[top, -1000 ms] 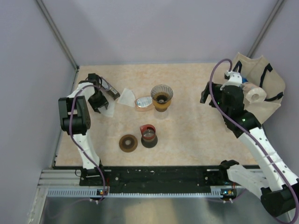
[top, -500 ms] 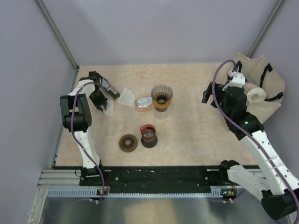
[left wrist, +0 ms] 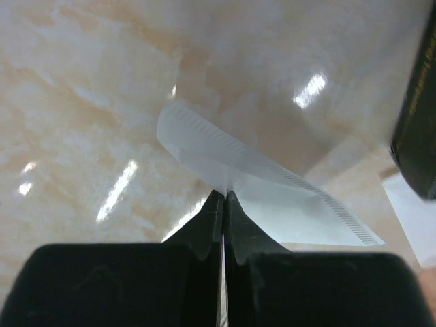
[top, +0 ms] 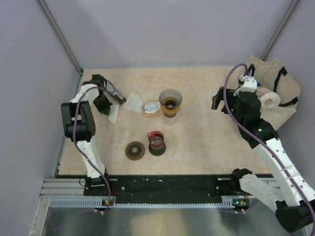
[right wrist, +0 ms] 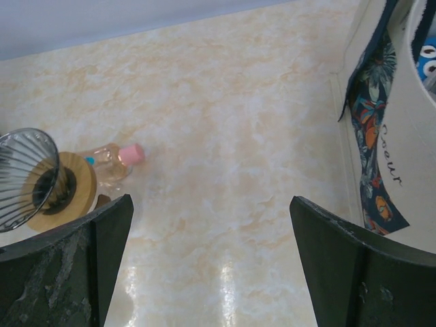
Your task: Place the coffee filter in the dripper
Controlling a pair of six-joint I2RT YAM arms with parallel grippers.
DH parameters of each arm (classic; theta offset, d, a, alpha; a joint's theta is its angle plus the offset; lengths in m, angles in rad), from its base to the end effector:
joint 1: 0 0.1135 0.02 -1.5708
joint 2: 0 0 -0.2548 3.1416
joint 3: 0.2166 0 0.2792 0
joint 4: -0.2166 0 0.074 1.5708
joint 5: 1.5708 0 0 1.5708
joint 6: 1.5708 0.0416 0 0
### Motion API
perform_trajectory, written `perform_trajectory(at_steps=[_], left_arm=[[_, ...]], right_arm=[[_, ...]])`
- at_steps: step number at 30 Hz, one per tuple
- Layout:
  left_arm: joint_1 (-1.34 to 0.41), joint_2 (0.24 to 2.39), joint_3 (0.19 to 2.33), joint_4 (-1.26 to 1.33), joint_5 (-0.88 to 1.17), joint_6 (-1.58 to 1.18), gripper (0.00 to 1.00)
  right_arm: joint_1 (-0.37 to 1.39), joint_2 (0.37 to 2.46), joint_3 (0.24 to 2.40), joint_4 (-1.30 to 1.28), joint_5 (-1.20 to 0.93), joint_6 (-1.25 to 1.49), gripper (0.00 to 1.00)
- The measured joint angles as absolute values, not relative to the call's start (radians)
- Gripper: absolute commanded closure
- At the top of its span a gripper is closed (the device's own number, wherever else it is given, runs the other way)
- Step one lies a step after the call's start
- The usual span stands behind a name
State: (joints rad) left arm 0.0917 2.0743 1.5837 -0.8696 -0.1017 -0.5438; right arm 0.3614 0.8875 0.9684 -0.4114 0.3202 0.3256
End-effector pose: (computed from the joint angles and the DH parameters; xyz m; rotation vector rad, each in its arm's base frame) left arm 0.4336 0.0441 0.1483 -0.9249 2.7621 0.0755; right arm 0.2230 0.0703 0.3561 0.1826 1.8784 0.1658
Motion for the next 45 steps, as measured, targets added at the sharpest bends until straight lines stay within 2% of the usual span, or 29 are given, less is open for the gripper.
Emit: perform_trajectory(at_steps=[3, 8, 13, 19, 22, 27, 31, 35, 45], left_arm=[[0.092, 1.977, 1.532, -0.862, -0.099, -0.544, 1.0], [0.089, 1.673, 1.437, -0.833, -0.068, -0.542, 1.0], [0.036, 1.367, 1.319, -0.706, 0.114, -0.494, 1.0], [-0.311, 1.233, 1.269, -0.603, 0.287, -0.358, 1.0], [-0.446, 1.231, 1.269, -0.581, 0.321, -0.297, 1.0], [-0.632, 1.24, 1.269, -0.576, 0.287, -0.199, 1.0], [-0.73, 1.271, 1.27, -0.576, 0.229, -0.147, 1.0], [-0.764, 1.33, 1.295, -0.588, 0.181, -0.139, 1.0], [-0.813, 1.4, 1.367, -0.606, 0.095, -0.157, 1.0]], right_arm=[[0.361, 0.874, 0.96, -0.393, 0.261, 0.313, 0.02], [0.361, 0.813, 0.908, -0.339, 0.089, 0.29, 0.02], [0.361, 0.777, 0.883, -0.267, -0.179, 0.292, 0.02], [0.365, 0.801, 0.842, -0.088, -0.579, 0.406, 0.07], [0.405, 0.852, 0.841, -0.031, -0.677, 0.451, 0.1], [0.558, 0.961, 0.897, -0.1, -0.66, 0.438, 0.13], [0.568, 1.011, 0.922, -0.127, -0.614, 0.439, 0.17], [0.568, 1.053, 0.943, -0.153, -0.581, 0.441, 0.2], [0.571, 1.137, 0.984, -0.188, -0.48, 0.466, 0.38]])
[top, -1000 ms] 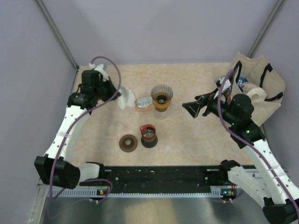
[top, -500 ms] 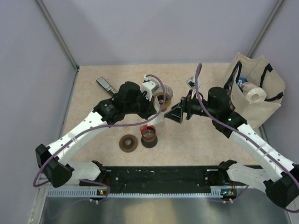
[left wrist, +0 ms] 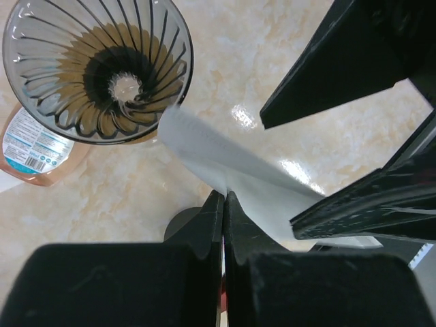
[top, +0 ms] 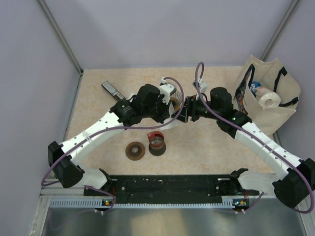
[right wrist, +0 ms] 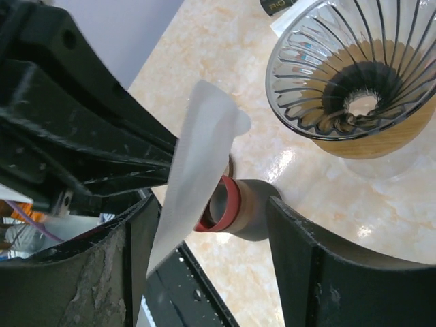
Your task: Place the coffee filter in the dripper
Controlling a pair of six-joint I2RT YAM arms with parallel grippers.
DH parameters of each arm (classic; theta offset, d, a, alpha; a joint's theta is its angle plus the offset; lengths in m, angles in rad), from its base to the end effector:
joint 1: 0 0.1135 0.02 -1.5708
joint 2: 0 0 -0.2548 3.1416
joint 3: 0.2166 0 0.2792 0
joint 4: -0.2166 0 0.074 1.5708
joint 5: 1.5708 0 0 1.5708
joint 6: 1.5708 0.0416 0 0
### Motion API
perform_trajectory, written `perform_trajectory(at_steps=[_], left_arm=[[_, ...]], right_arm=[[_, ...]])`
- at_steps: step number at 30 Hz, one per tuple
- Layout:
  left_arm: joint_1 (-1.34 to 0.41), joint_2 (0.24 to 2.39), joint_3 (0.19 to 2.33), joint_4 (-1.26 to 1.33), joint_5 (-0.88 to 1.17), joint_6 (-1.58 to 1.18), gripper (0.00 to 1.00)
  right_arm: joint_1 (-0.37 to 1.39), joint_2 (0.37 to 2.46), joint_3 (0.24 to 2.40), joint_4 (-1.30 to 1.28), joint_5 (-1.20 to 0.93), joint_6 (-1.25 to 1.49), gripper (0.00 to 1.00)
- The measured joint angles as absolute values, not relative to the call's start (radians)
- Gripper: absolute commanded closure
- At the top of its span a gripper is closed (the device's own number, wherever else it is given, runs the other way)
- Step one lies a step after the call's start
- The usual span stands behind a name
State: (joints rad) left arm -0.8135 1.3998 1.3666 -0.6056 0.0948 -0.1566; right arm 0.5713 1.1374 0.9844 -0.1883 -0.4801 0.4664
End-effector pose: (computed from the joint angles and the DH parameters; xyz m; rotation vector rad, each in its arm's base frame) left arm 0.2333 -0.2526 0.3467 0.7875 2.1421 -0.6308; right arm 0.2387 0.1763 0.3254 -0.4537 1.9955 1.1346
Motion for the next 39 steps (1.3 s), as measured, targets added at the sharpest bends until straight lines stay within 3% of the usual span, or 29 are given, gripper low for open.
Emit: perform_trajectory(at_steps=[5, 9, 14, 16, 17, 18, 20, 22, 23, 24, 25, 33, 39], left_arm=[[-0.822, 1.422, 1.4, -0.61, 0.057, -0.175, 1.0], [-0.827, 1.434, 1.408, -0.612, 0.038, -0.186, 1.0], [-0.836, 1.436, 1.408, -0.615, 0.032, -0.188, 1.0], [-0.836, 1.436, 1.408, -0.615, 0.028, -0.188, 1.0], [-0.837, 1.435, 1.408, -0.615, 0.028, -0.188, 1.0], [-0.837, 1.435, 1.408, -0.615, 0.028, -0.188, 0.98], [-0.837, 1.433, 1.407, -0.615, 0.03, -0.188, 0.82], [-0.837, 1.419, 1.401, -0.614, 0.037, -0.189, 0.46], [-0.837, 1.403, 1.394, -0.614, 0.04, -0.191, 0.37], [-0.837, 1.381, 1.382, -0.614, 0.046, -0.196, 0.15], [-0.837, 1.347, 1.362, -0.611, 0.052, -0.203, 0.01], [-0.812, 0.854, 1.056, -0.501, -0.032, -0.296, 0.01], [-0.669, 0.759, 0.976, -0.416, 0.015, -0.352, 0.01]], right_arm=[[0.585, 1.178, 0.999, -0.215, -0.435, 0.47, 0.56], [0.591, 1.187, 1.005, -0.233, -0.387, 0.466, 0.78], [0.593, 1.187, 1.005, -0.248, -0.363, 0.465, 0.79], [0.593, 1.186, 1.005, -0.253, -0.362, 0.465, 0.88], [0.593, 1.184, 1.005, -0.255, -0.361, 0.463, 1.0], [0.593, 1.181, 1.005, -0.258, -0.361, 0.459, 1.0], [0.593, 1.171, 1.005, -0.263, -0.364, 0.453, 1.0], [0.593, 1.157, 1.004, -0.271, -0.371, 0.45, 1.0], [0.593, 1.145, 1.003, -0.274, -0.376, 0.449, 1.0], [0.593, 1.133, 1.002, -0.275, -0.383, 0.448, 1.0], [0.593, 1.119, 1.001, -0.276, -0.394, 0.446, 1.0], [0.553, 1.018, 0.952, -0.198, -0.667, 0.423, 1.0], [0.456, 1.057, 0.856, 0.052, -1.014, 0.525, 1.0]])
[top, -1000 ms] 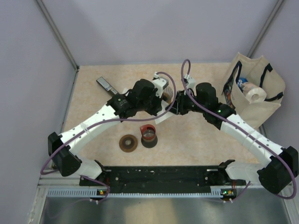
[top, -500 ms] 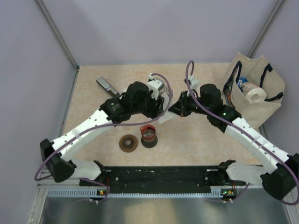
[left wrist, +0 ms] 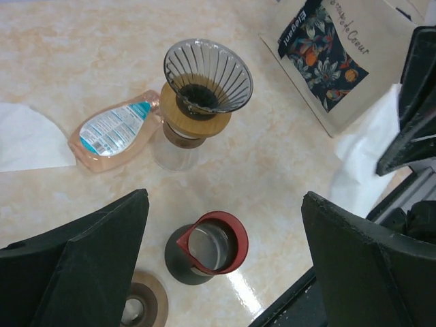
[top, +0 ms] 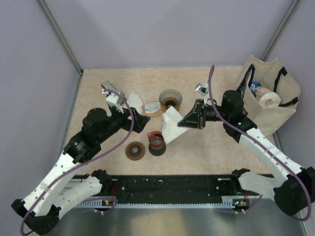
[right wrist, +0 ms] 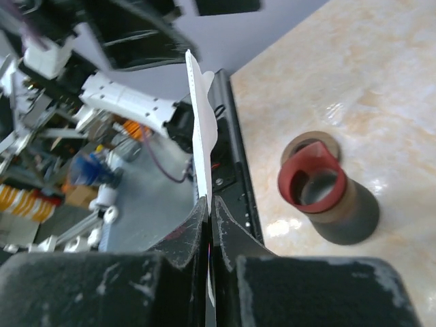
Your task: Place the coffee filter in the dripper
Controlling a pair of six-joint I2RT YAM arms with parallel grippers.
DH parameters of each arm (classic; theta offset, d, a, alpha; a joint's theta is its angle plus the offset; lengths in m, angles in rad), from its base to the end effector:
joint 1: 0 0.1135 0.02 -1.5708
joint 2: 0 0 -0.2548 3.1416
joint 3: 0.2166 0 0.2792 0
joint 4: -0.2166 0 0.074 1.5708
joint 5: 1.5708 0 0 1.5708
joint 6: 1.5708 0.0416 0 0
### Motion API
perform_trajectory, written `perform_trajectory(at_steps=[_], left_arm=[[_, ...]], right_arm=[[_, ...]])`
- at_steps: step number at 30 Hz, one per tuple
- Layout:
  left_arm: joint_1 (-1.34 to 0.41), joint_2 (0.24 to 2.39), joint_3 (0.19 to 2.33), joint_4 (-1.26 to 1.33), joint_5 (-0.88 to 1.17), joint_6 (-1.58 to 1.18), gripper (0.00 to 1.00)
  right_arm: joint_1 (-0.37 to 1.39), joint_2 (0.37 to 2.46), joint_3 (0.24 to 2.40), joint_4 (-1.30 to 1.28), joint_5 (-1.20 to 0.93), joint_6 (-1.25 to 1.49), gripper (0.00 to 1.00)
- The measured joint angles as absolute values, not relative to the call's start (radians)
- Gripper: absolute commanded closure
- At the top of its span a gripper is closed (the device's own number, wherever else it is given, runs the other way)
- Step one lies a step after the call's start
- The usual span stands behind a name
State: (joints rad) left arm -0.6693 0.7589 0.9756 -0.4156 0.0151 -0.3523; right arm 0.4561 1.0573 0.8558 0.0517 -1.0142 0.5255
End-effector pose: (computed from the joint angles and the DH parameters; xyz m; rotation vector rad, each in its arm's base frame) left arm 0.1579 -0.1257 0.3832 0.3003 1.8071 -0.7451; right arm 0.2259 0.1501 0.3253 -0.7681 1.7614 1.5526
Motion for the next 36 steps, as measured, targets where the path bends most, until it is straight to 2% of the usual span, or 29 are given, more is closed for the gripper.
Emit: perform_trajectory(at_steps=[7, 12, 17, 23, 31, 36], left_arm=[[-0.596, 0.854, 0.878, -0.296, 0.287, -0.381, 0.01], [-0.596, 0.872, 0.857, -0.215, 0.465, -0.399, 0.01], [-0.596, 0.829, 0.834, -0.152, 0.555, -0.403, 0.01], [-0.596, 0.814, 0.828, -0.129, 0.563, -0.418, 0.01], [-0.595, 0.823, 0.866, -0.154, 0.432, -0.428, 0.01], [-0.594, 0.859, 0.902, -0.147, 0.433, -0.44, 0.01]], right_arm=[[0.455, 1.071, 0.824, 0.224, -1.175, 0.592, 1.0], [0.455, 1.07, 0.824, 0.242, -1.195, 0.594, 1.0], [0.455, 1.071, 0.825, 0.228, -1.194, 0.576, 1.0], [0.455, 1.075, 0.826, 0.189, -1.194, 0.546, 1.0], [0.455, 1.074, 0.827, 0.134, -1.213, 0.494, 1.0], [0.455, 1.069, 0.827, 0.125, -1.226, 0.483, 1.0]])
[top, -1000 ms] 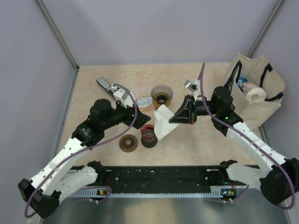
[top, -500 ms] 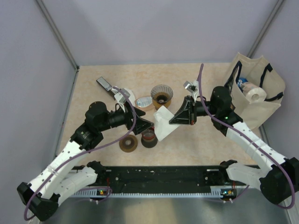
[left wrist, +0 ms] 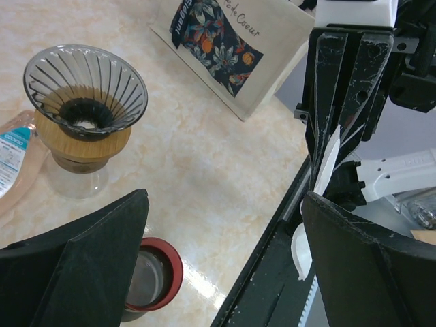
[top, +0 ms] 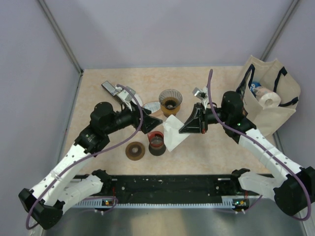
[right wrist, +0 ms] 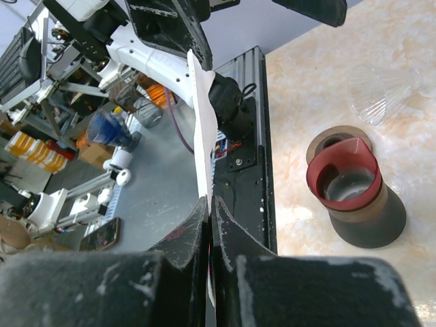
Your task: Place the coffee filter in the dripper
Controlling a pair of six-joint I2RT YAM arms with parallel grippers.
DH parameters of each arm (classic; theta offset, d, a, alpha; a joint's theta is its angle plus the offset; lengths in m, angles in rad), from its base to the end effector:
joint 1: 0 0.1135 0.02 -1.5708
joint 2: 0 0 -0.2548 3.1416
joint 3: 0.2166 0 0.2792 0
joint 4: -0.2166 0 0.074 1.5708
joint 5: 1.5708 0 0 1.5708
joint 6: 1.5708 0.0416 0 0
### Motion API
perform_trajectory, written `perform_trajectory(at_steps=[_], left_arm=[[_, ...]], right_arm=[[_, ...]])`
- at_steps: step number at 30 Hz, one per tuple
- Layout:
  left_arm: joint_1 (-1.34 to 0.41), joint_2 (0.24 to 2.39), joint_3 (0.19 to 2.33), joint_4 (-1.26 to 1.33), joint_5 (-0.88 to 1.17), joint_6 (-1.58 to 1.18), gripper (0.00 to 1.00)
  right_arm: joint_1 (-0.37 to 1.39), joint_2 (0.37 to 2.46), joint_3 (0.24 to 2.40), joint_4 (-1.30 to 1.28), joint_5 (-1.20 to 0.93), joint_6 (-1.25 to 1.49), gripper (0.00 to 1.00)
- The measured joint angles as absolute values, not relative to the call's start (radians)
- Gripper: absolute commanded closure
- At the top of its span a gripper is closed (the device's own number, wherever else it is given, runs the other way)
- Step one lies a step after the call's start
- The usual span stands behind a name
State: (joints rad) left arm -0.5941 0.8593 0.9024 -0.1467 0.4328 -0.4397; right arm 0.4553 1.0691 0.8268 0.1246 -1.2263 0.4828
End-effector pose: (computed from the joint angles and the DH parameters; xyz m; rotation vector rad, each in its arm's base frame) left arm 0.1847 -0.1458 0.3666 0.4841 1.7302 -1.1219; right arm 0.2199 0.1513 0.3194 -0.9972 1.6446 1.6786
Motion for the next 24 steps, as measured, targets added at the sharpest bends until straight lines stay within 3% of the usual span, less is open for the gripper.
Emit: perform_trajectory(at_steps=[19, 24], left_arm=[[-0.594, 0.929, 0.903, -0.126, 0.554, -0.421, 0.01], [-0.594, 0.953, 0.903, -0.115, 0.588, -0.427, 0.12]], right_arm=[[0.455, 1.067, 0.84, 0.103, -1.232, 0.466, 1.0], [0.455, 1.068, 0.84, 0.103, -1.232, 0.466, 1.0]])
